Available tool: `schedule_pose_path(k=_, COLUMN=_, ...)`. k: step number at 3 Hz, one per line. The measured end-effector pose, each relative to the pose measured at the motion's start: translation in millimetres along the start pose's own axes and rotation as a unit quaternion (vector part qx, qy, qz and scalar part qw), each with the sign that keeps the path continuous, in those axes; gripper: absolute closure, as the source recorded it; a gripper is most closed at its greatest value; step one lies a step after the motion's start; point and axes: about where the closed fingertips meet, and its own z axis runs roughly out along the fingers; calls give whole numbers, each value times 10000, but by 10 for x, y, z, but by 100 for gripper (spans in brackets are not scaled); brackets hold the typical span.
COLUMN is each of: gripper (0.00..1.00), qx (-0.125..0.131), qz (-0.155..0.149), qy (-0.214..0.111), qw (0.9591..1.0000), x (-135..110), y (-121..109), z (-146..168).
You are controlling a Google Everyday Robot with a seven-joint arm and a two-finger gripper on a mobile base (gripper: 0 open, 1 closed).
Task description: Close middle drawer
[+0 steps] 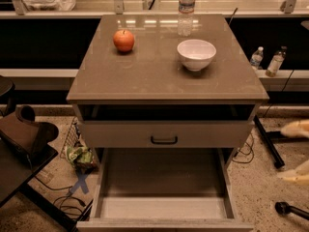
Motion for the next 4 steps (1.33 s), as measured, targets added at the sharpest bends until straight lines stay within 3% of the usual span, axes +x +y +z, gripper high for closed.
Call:
schedule_pose_path(k=1, gripper=63, qx=-99, qz=-49, qy=-40, qw=9999, x=286, y=361, z=290)
schedule_pose_path(k=2, gripper=86, qx=-125, qz=-101, qy=-32, qw=9999, x=319, y=422, z=327)
schedule_pose_path(k=3, gripper=100, qx=-142, qz=-110, qy=-40, qw=9998, x=317, y=448, z=349)
schedule_pose_path(k=4, gripper=100, qx=-201, qz=-115, qy=-70, qw=9997, x=331, y=522, z=426)
